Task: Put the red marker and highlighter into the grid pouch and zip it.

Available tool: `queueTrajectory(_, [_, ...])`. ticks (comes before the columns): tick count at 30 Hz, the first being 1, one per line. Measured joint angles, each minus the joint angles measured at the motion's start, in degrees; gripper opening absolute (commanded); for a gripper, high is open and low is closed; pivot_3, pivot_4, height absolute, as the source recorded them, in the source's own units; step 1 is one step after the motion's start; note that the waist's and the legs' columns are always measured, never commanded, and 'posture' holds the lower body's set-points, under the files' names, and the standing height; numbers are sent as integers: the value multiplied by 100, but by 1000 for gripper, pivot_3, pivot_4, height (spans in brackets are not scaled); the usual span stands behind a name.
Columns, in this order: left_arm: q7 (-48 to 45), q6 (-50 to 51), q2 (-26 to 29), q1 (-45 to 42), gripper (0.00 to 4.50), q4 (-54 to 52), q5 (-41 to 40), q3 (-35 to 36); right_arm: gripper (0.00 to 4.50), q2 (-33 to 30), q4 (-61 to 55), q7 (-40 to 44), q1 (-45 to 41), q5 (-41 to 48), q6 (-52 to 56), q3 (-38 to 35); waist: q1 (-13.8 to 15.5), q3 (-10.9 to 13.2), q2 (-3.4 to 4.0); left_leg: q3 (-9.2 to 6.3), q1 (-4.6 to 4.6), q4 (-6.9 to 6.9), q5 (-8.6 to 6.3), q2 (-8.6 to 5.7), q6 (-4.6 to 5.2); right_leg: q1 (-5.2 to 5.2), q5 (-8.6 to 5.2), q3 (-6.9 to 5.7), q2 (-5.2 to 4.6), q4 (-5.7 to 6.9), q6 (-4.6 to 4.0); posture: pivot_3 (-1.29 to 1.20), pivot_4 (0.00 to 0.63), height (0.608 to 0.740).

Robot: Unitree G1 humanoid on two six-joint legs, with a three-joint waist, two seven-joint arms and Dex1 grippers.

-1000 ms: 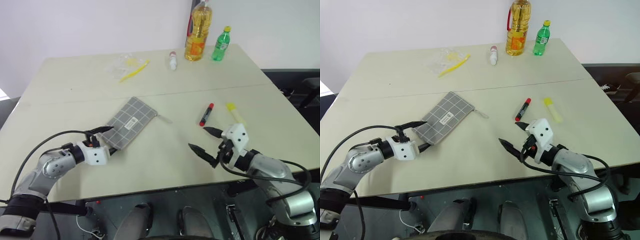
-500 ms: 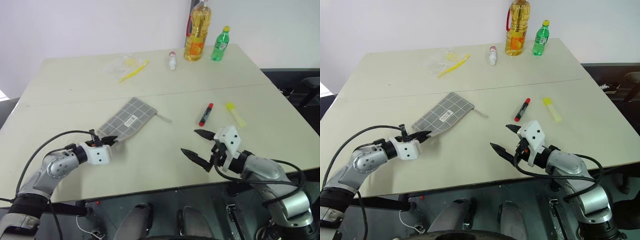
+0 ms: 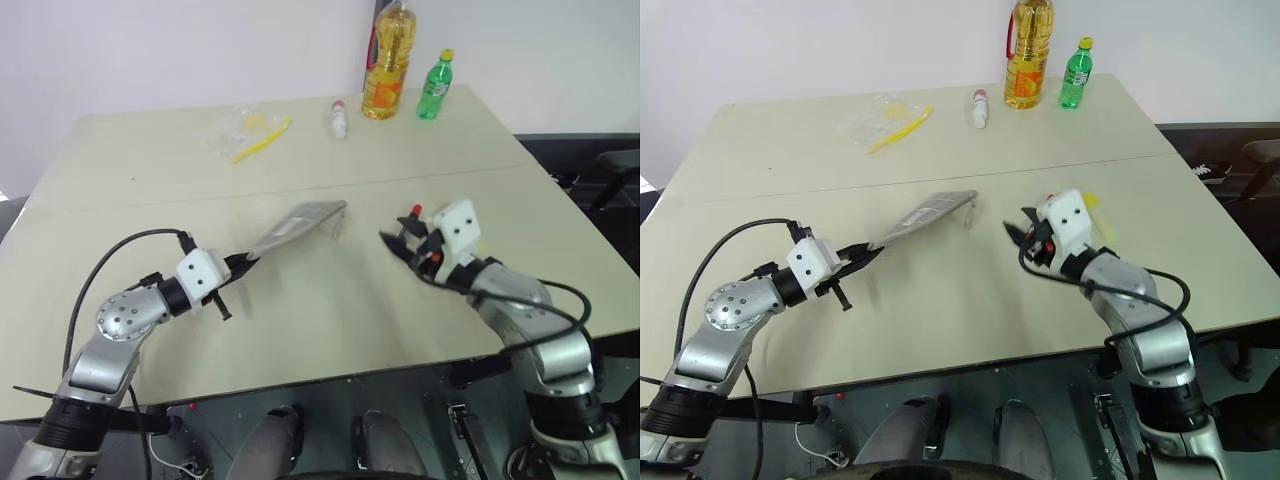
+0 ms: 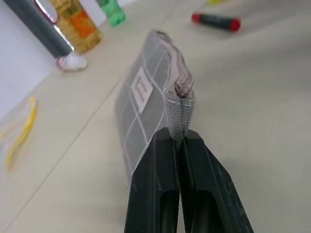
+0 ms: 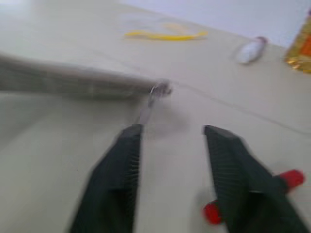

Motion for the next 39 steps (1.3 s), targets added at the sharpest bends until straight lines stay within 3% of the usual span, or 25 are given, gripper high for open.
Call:
queueTrajectory(6, [-39,466,-291,7,0,-586,-14,-155,1649,6,237,-72,-344,-103,244,61,1,1,0,1,-3,0,0,-4,0,7,0,0,-3,-11,0,0,150,740])
queueTrajectory(11, [-46,639,-418,17,0,-768,-3,-159,3910,17,277,-89,-342,-102,388,60,-5,1,0,1,-4,-1,1,-1,1,9,2,0,0,-7,-3,0,150,740])
queueTrajectory(23, [-109,680,-520,4,0,-818,15,-159,3910,469,499,-293,-78,13,553,-62,-1,1,0,1,-3,0,1,-1,1,7,3,0,1,-7,-6,0,150,740])
queueTrajectory(27, [-174,690,-522,-5,0,-818,10,-159,2627,552,716,-336,-27,9,421,-101,-3,2,2,1,-3,0,1,-1,1,6,3,0,0,-8,-6,0,150,740])
queueTrajectory(32, [-175,695,-566,-2,0,-818,12,-158,48,549,722,-343,-28,-8,318,-97,-4,2,1,1,-3,-1,1,-1,2,7,3,0,1,-7,-5,0,150,740])
queueTrajectory(39, [-146,670,-660,38,0,-808,160,-263,48,244,492,-210,-27,-280,340,302,-2,2,2,1,-3,-1,1,-1,2,6,3,0,0,-8,-6,0,150,740])
